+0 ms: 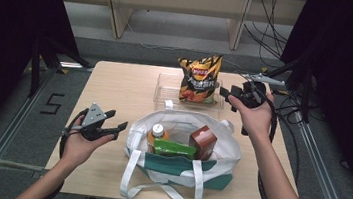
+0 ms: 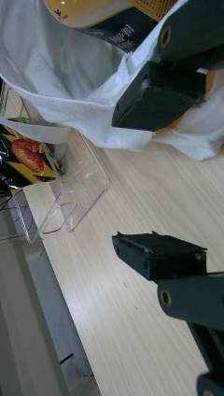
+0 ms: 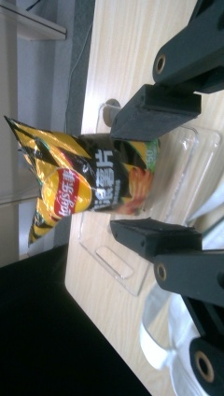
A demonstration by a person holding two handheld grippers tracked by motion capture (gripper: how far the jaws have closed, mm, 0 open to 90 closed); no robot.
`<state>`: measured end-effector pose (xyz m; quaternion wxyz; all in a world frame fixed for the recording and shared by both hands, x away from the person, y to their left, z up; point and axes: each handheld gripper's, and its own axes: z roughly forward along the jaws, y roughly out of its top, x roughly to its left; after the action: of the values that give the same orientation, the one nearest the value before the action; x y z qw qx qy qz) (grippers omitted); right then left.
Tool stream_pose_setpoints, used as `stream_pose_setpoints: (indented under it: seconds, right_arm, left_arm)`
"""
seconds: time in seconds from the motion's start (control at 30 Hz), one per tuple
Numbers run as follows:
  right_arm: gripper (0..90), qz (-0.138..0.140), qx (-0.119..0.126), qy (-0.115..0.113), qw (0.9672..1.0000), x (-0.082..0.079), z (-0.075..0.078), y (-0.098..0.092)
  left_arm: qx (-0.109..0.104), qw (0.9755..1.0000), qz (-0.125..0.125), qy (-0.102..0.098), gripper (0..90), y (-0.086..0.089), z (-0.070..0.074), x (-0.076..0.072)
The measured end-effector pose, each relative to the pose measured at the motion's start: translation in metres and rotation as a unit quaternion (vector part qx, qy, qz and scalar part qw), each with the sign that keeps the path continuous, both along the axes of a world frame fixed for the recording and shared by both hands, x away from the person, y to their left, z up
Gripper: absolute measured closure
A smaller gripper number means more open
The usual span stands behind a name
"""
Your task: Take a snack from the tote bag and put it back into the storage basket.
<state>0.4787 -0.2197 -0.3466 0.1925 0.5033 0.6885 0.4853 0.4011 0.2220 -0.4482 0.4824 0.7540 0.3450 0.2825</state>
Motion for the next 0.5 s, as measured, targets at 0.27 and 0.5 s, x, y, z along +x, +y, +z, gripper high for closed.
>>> stream_pose_setpoints:
  seconds: [0.27,0.5]
  right_arm:
    - [49.9,0.016,-0.005,-0.008,0.9998,-0.019,0.0,-0.001]
    - [49.9,0.031,-0.005,-0.018,0.9993,-0.038,0.0,-0.001]
  left_arm:
    - [-0.001,1.0,0.001,-0.004,36.6,0.001,0.001,-0.001]
    - [-0.001,1.0,0.004,0.0,36.6,0.0,0.001,-0.002]
